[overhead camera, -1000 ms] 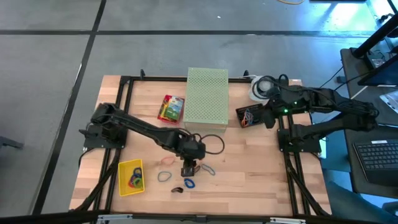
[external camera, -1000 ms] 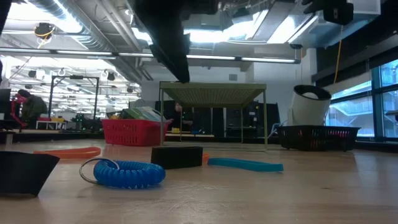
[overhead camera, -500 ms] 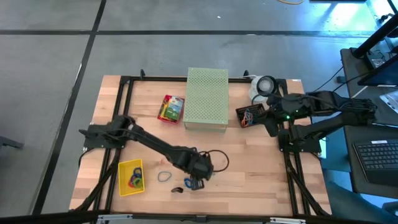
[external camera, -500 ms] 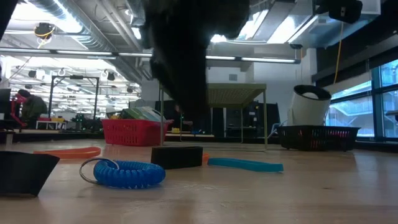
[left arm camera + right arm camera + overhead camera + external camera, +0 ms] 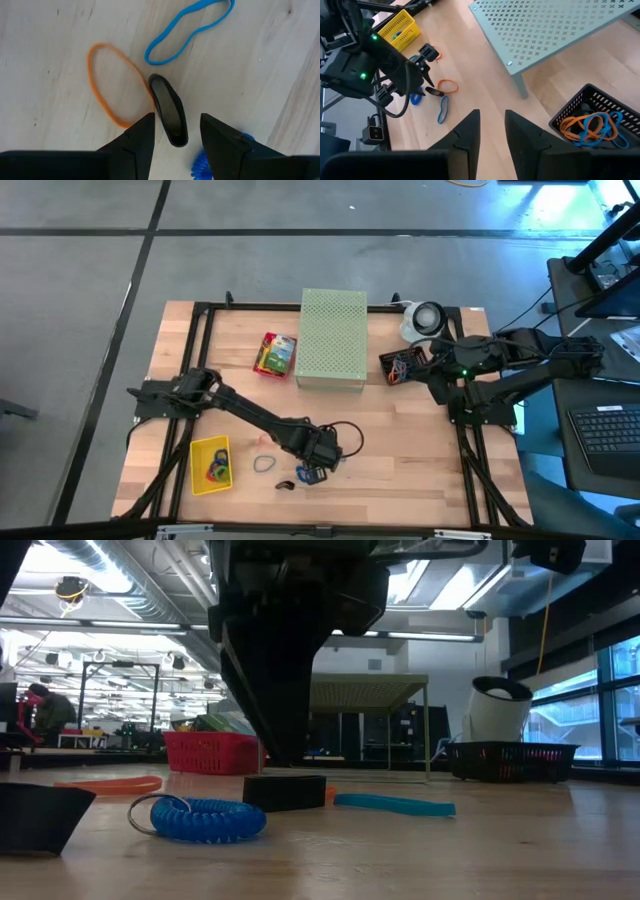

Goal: Pick & Place Office Desk Supplies
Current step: Put the black rubber band into the black bin

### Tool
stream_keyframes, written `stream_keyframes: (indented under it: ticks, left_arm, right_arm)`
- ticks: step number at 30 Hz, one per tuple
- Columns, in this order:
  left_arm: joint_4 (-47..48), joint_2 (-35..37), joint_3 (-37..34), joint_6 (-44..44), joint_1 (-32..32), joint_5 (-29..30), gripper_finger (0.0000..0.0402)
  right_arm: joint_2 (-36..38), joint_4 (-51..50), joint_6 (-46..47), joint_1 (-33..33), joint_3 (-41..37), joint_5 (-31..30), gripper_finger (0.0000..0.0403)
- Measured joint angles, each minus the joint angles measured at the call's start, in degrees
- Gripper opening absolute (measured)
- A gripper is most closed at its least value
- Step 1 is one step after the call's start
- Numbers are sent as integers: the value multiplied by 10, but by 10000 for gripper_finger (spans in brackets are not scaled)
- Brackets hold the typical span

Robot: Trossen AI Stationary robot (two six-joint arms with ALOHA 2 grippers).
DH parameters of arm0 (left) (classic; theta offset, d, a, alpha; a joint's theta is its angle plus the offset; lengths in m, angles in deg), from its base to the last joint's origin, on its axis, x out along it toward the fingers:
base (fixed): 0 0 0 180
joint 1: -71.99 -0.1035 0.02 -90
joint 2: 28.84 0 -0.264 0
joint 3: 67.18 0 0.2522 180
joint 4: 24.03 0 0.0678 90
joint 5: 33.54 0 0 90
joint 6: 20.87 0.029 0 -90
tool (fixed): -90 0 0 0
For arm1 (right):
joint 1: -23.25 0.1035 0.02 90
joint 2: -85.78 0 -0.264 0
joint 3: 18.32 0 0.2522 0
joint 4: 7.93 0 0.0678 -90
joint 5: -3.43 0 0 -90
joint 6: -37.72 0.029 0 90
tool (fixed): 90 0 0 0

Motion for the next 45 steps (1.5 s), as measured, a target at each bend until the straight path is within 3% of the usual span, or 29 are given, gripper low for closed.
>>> stream_keyframes:
  ticks: [22,26,33,45]
  left_arm:
    - [15,-39,1,-7,-4,-8,150]
    - [19,-43,1,-8,-4,-22,117]
    - [22,-40,0,4,-5,-46,14]
    - [39,-38,48,19,-2,-78,4]
  right_arm:
    - [0,0,1,4,0,0,90]
    - [0,-3,1,4,0,0,91]
    - [0,-3,1,4,0,0,91]
    - [0,-5,1,4,0,5,91]
